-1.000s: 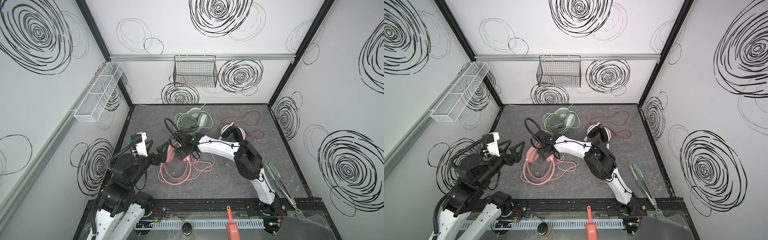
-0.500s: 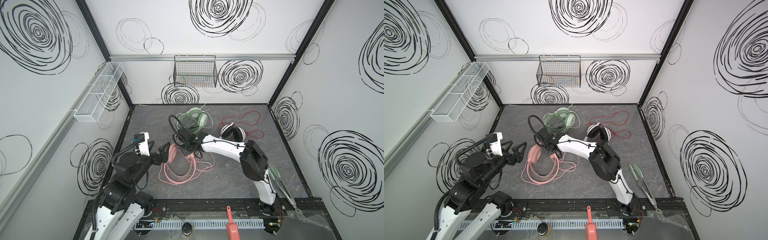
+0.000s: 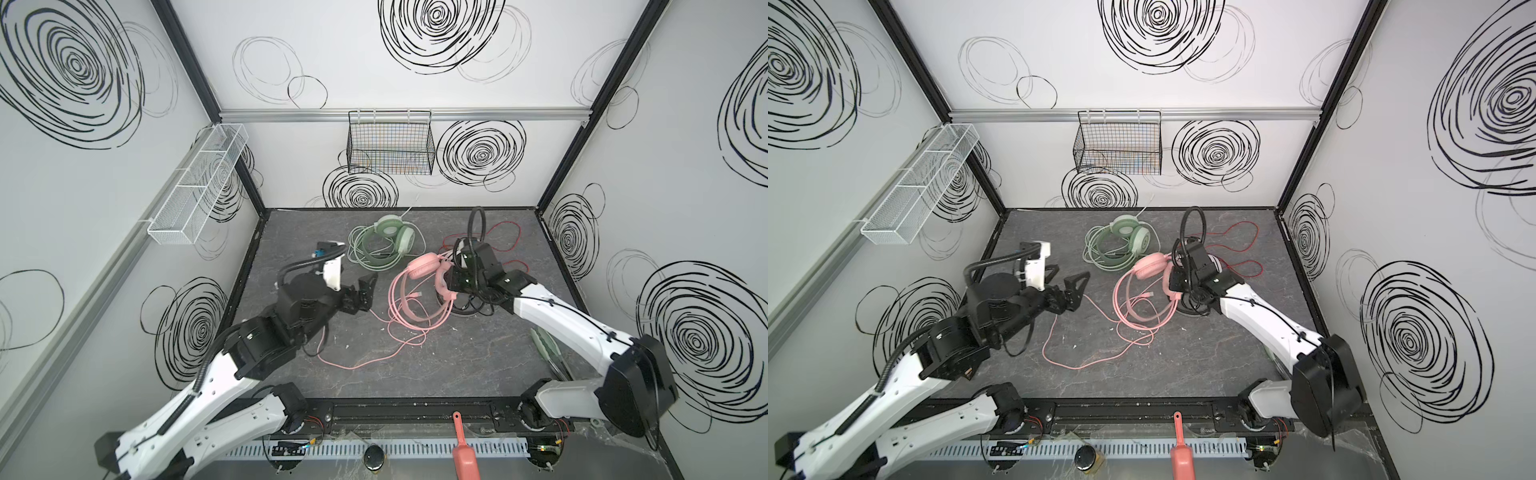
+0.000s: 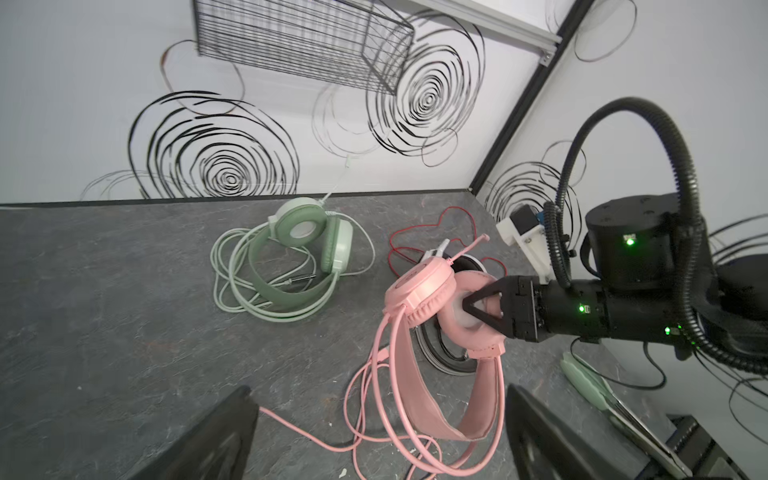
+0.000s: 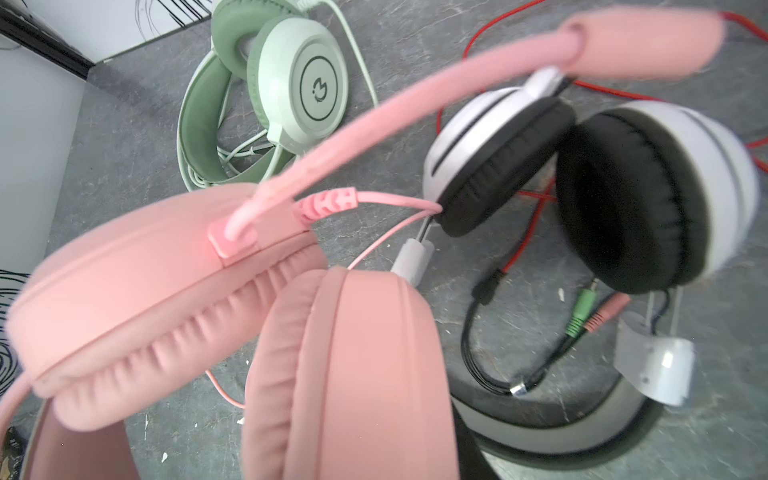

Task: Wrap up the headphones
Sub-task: 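Reach the right gripper to the pink headset headband while the left arm advances, then grasp the pink headset headband with the left gripper beside the right gripper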

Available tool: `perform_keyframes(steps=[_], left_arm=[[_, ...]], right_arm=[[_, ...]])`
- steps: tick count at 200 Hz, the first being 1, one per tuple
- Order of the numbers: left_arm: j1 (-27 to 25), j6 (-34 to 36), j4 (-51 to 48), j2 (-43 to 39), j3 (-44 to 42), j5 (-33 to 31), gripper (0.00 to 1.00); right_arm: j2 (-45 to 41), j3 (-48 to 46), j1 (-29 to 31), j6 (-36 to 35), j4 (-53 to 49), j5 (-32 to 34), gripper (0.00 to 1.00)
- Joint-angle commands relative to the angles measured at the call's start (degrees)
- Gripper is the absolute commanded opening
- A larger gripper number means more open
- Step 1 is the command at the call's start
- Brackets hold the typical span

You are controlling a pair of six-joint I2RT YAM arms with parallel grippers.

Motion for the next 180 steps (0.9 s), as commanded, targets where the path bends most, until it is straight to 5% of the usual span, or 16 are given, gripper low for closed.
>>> perform_keyframes(steps=[1, 88, 180], left_arm=[[-5.33, -0.29, -1.56, 7.18, 4.62, -13.17, 0.96], [-3.01, -17.33, -10.22, 21.52, 13.12, 8.06, 0.96], [-2.27, -22.54, -4.20, 27.68, 10.32, 15.26, 0.96]], right_arm=[[-6.57, -1.21, -1.71, 2.00, 8.56, 1.55, 0.14], [-12.30, -2.58, -1.29, 9.12, 8.91, 17.77, 0.18], [-10.83, -0.21, 7.84, 8.32, 6.80, 28.42, 0.19]])
